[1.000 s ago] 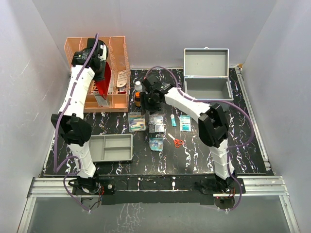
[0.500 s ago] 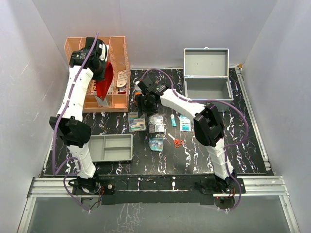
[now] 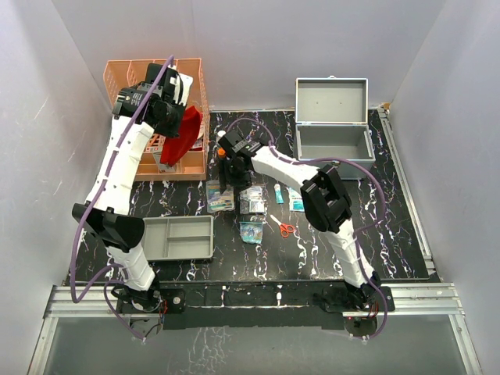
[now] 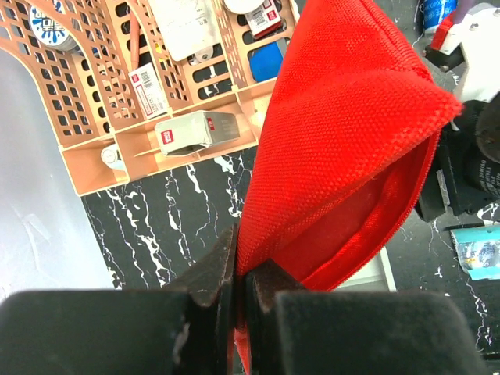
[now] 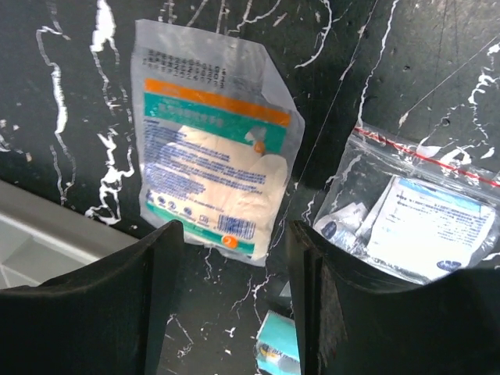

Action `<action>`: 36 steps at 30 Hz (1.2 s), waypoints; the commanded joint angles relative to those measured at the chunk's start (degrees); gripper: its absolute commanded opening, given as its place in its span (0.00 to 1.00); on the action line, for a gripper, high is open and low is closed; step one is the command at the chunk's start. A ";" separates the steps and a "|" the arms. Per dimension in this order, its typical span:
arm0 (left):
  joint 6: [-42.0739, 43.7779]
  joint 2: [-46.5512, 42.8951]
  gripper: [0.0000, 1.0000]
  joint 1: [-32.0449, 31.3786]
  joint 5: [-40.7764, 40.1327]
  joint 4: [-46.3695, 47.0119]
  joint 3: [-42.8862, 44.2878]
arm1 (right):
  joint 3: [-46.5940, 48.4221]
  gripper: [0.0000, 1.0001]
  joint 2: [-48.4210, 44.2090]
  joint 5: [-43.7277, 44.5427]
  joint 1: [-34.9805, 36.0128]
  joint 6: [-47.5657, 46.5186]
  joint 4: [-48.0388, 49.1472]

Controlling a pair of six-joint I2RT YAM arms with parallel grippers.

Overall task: Organize the medicine kit
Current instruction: Pick up the medical item at the center of the board.

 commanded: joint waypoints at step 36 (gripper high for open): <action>-0.70 -3.90 0.00 0.23 1.18 -0.63 -3.43 | 6.59 0.06 6.94 14.35 5.14 -0.99 -10.20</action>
